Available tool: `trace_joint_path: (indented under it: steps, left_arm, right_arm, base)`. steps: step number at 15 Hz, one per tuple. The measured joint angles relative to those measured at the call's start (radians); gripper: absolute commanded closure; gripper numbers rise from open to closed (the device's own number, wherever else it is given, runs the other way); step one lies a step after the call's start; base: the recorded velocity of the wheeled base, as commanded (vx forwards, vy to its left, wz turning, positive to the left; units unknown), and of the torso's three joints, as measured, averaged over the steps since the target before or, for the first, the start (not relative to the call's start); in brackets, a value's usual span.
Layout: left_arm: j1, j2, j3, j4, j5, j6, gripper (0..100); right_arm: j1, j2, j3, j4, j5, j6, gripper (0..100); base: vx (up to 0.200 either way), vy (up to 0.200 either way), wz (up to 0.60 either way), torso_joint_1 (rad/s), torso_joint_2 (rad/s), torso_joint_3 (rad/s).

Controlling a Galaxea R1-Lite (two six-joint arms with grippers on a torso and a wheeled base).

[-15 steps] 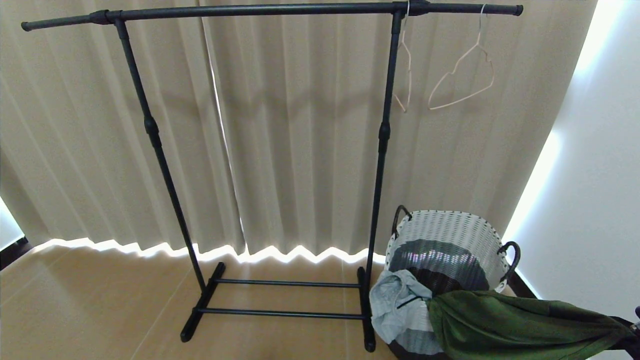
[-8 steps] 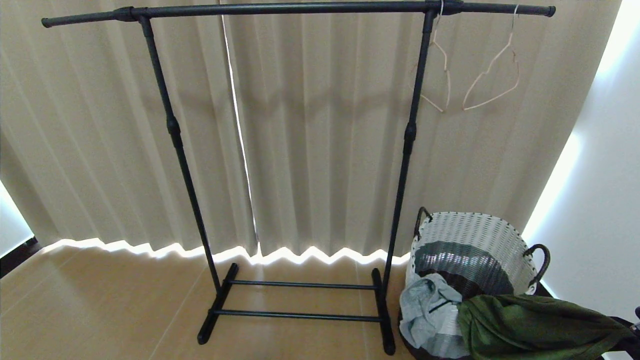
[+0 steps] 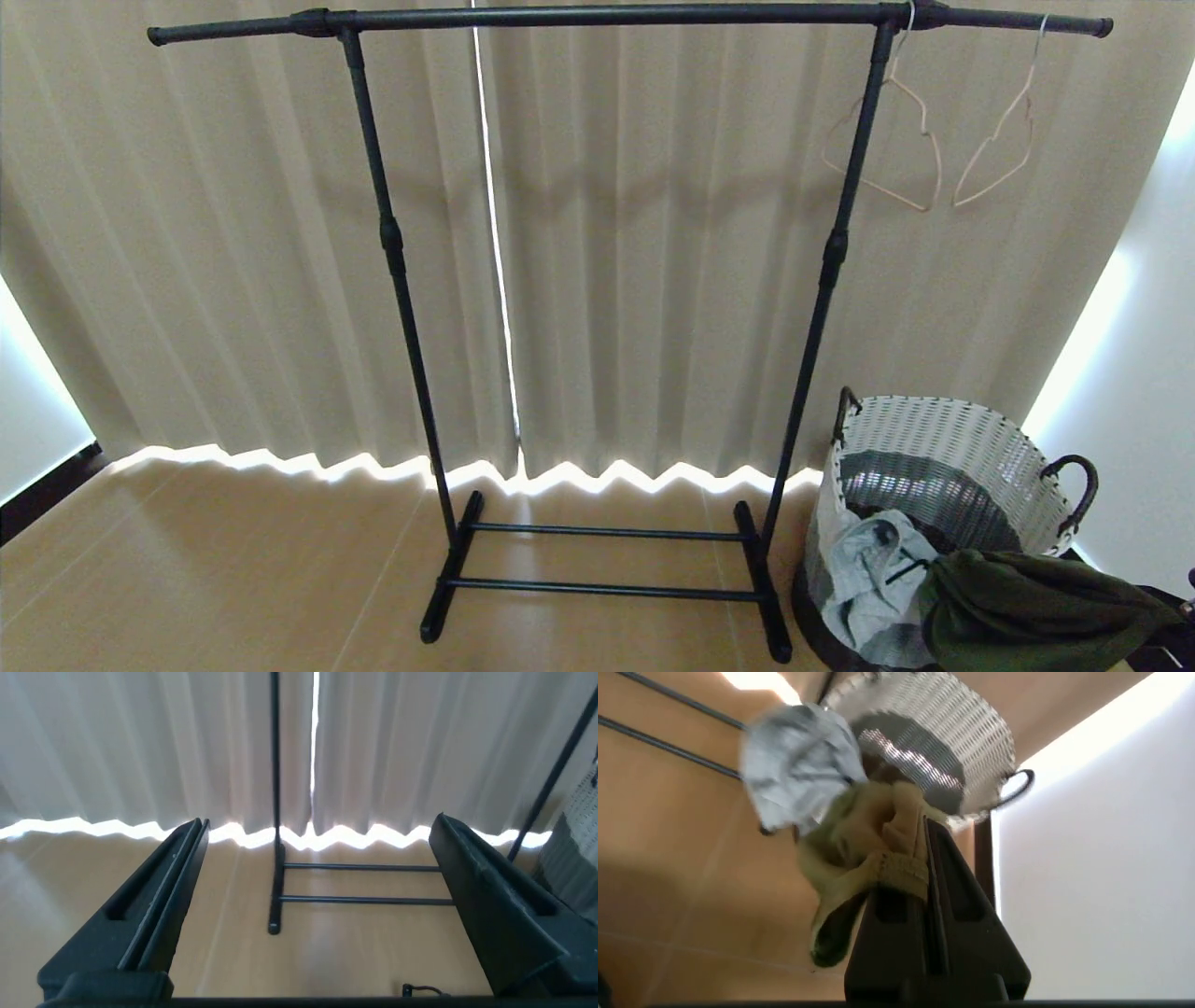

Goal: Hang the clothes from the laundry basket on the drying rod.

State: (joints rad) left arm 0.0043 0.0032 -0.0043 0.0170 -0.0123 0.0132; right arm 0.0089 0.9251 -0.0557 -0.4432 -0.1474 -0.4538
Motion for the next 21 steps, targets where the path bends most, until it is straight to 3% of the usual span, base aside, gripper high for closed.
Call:
trace_joint_path:
  steps: [7,9,12,15,18,21]
  left_arm:
    - [0.000,0.000,0.000,0.001,0.001,0.049,0]
    - [0.000,0.000,0.000,-0.002,0.002,0.040,0]
    - [0.000,0.000,0.002,-0.103,-0.001,0.041,0]
    - [0.000,0.001,0.003,-0.140,-0.121,0.047,0]
    - [0.000,0.026,-0.043,-0.129,-0.224,0.060,0]
    - [-0.003,0.172,-0.155,-0.132,-0.293,0.070,0]
  right_arm:
    - [-0.002,0.008,-0.007,-0.001,0.025,0.003,100]
    - [-0.001,0.013,-0.009,-0.001,0.076,0.015,100]
    - [0.000,0.038,-0.040,-0.001,0.134,0.065,100]
    - [0.014,0.057,-0.087,-0.001,0.224,0.136,100]
    - [0.104,0.055,-0.139,-0.001,0.242,0.221,100]
    - [0.204,0.054,-0.223,-0.001,0.244,0.294,100]
  base:
    - [0.000,0.000,0.00,0.000,0.00,0.000]
    - [0.000,0.000,0.00,0.000,0.00,0.000]
    - [0.000,0.000,0.00,0.000,0.00,0.000]
    - [0.000,0.000,0.00,0.000,0.00,0.000]
    - [0.000,0.000,0.00,0.000,0.00,0.000]
    - [0.000,0.000,0.00,0.000,0.00,0.000]
